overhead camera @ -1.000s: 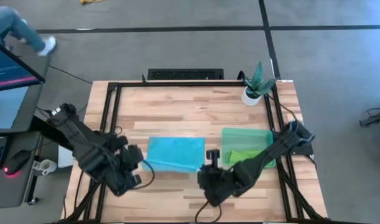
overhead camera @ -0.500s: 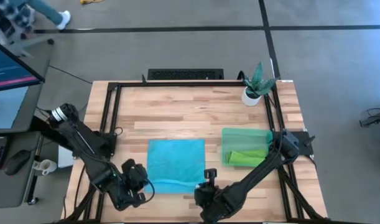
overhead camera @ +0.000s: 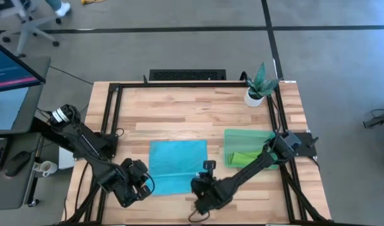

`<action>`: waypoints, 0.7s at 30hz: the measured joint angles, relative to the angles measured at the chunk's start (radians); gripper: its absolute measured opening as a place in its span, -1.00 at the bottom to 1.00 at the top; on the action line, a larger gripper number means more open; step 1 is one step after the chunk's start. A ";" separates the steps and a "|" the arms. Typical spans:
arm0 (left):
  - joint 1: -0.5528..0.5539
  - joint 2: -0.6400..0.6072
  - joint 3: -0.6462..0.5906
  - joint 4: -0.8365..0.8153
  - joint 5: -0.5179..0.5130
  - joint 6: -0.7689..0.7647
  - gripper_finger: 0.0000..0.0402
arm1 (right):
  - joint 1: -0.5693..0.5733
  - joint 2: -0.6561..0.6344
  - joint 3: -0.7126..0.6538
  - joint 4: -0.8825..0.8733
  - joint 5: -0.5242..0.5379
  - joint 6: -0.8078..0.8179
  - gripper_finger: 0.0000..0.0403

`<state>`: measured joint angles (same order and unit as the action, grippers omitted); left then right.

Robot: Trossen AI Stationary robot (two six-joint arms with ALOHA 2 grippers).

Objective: Roll microfiber towels into tight, uniform cylinder then place into a basket
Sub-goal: Fold the blue towel

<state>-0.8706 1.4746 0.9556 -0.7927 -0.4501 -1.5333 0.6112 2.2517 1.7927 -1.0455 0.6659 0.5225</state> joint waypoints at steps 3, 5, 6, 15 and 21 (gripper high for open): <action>0.020 0.000 -0.001 -0.020 -0.025 -0.001 -0.99 | -0.037 0.008 0.000 -0.003 -0.003 -0.035 -0.97; 0.041 0.000 -0.001 -0.041 -0.028 0.002 -0.99 | -0.063 0.009 -0.001 -0.001 -0.013 -0.057 -0.97; 0.050 0.000 -0.001 -0.048 -0.031 0.002 -0.99 | -0.076 0.008 0.000 0.003 -0.013 -0.058 -0.97; 0.099 0.000 -0.001 -0.123 -0.088 -0.025 -0.99 | -0.162 0.007 0.000 0.105 -0.013 -0.044 -0.98; 0.110 0.000 -0.001 -0.145 -0.089 -0.063 -0.99 | -0.199 0.007 0.000 0.078 -0.019 -0.041 -0.97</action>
<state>-0.7606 1.4744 0.9550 -0.9375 -0.5396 -1.5967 0.4120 2.2589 1.7927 -0.9679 0.6469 0.4812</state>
